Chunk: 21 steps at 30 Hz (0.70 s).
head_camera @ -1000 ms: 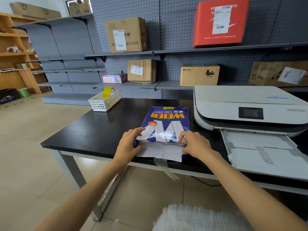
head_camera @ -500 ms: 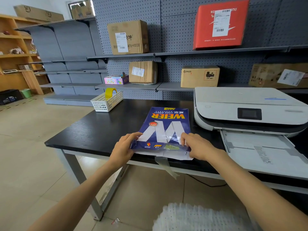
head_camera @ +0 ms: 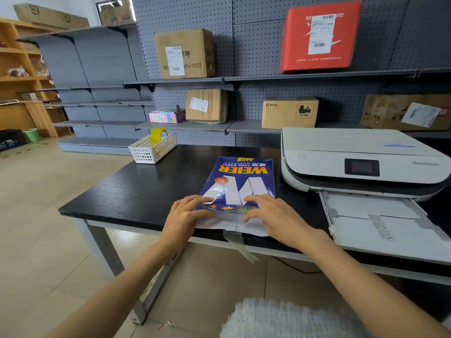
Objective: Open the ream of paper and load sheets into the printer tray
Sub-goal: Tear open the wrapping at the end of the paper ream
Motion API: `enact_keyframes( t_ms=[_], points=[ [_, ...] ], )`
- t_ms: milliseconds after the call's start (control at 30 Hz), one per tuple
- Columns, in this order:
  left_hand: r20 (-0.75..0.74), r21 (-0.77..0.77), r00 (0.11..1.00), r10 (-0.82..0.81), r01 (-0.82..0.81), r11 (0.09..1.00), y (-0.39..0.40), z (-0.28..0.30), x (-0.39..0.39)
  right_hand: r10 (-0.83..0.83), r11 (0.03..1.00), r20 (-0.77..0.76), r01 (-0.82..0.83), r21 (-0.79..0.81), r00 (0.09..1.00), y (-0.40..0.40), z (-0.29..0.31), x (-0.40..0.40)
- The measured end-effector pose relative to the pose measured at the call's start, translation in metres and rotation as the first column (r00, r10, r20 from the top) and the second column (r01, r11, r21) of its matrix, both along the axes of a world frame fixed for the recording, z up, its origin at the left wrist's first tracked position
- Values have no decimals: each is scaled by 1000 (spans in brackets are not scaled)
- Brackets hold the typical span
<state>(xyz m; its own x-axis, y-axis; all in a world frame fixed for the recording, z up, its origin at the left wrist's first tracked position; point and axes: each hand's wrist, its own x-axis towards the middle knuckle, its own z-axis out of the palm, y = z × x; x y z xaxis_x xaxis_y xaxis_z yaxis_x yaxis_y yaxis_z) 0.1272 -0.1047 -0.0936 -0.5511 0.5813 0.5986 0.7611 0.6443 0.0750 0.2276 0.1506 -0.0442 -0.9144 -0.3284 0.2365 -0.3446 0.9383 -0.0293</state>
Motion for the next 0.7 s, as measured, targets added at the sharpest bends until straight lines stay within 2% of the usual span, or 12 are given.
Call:
enact_keyframes(
  t_ms=[133,267,433,700],
  points=[
    [-27,-107,999,17,-20,994,12,-1,-2,-37,998,21,35,55,999,-10,-6,-6],
    [-18,-131,999,42,-44,990,19,-4,-8,-64,997,-5,64,39,998,-17,-9,-10],
    [-42,-64,998,47,-49,997,26,-4,-12,-94,993,-71,88,-83,993,-20,-2,-20],
    [29,-27,999,37,-36,999,35,-7,-19,-188,977,-28,184,-106,982,-26,-2,-33]
  ],
)
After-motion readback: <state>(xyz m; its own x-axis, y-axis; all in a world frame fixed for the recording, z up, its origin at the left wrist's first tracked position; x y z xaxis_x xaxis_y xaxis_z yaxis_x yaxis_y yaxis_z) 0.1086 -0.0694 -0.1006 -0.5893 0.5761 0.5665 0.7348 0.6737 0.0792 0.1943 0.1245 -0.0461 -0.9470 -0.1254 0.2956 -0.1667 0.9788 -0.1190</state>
